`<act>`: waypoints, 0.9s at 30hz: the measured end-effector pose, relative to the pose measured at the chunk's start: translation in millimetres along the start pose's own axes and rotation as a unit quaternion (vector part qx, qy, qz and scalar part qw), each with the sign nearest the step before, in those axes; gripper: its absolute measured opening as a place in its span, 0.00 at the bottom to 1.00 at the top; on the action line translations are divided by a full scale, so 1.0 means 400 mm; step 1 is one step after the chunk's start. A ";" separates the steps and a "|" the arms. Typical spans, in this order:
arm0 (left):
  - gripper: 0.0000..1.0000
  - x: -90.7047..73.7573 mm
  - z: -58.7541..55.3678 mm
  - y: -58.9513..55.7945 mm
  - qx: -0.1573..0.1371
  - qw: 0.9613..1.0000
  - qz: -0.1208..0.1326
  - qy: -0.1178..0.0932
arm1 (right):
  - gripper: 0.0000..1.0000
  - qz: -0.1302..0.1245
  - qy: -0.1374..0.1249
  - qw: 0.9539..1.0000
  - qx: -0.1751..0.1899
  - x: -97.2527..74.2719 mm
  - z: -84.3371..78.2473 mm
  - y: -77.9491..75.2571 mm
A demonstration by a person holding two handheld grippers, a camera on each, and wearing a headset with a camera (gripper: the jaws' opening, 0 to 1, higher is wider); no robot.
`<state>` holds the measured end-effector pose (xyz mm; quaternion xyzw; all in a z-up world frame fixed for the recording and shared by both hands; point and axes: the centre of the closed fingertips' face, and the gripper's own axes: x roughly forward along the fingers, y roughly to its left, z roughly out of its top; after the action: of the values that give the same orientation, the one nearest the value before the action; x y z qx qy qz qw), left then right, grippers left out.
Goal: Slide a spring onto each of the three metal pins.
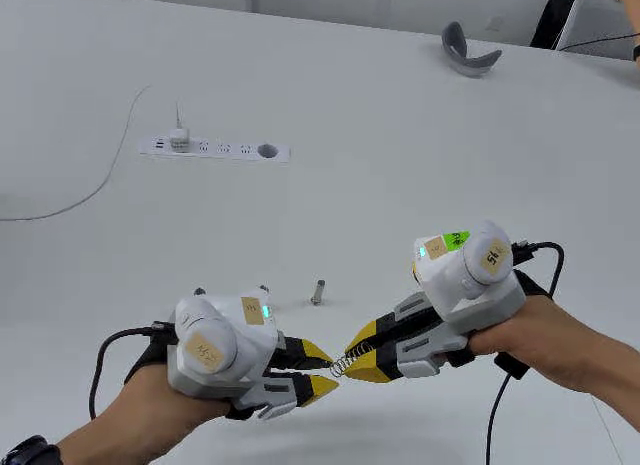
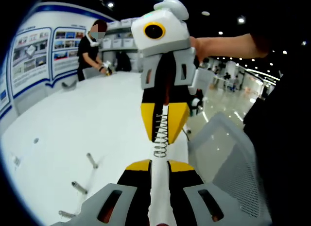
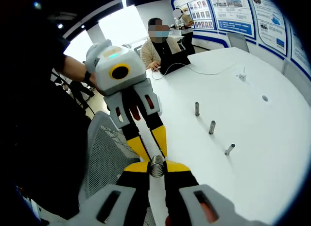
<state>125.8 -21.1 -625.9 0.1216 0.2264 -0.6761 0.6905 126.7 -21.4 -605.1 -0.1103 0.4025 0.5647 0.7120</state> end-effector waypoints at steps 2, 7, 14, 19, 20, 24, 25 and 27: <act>0.14 -0.004 -0.011 0.006 -0.003 1.000 0.004 0.003 | 0.12 -0.004 -0.001 1.000 0.002 -0.003 -0.005 -0.004; 0.16 -0.020 -0.039 0.027 -0.019 1.000 0.021 0.008 | 0.12 -0.026 -0.003 1.000 0.012 -0.012 -0.015 -0.026; 0.19 -0.051 -0.082 0.058 -0.040 0.998 0.050 0.017 | 0.12 -0.067 0.009 0.997 0.031 -0.015 -0.052 -0.076; 0.21 -0.078 -0.113 0.081 -0.057 0.996 0.070 0.021 | 0.12 -0.092 0.015 0.995 0.047 -0.012 -0.066 -0.111; 0.22 -0.083 -0.118 0.084 -0.059 0.995 0.074 0.022 | 0.12 -0.096 0.015 0.994 0.050 -0.012 -0.067 -0.116; 0.24 -0.111 -0.143 0.099 -0.069 0.993 0.089 0.028 | 0.12 -0.114 0.015 0.992 0.055 -0.009 -0.070 -0.143; 0.24 -0.115 -0.148 0.102 -0.071 0.993 0.091 0.029 | 0.12 -0.117 0.015 0.991 0.057 -0.008 -0.071 -0.148; 0.25 -0.129 -0.159 0.111 -0.077 0.992 0.101 0.030 | 0.12 -0.122 0.014 0.990 0.063 -0.007 -0.073 -0.161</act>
<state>161.1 56.7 -662.5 0.1104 0.2848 -0.5799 0.7553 171.0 -62.8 -641.3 -0.1220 0.4305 0.4454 0.7755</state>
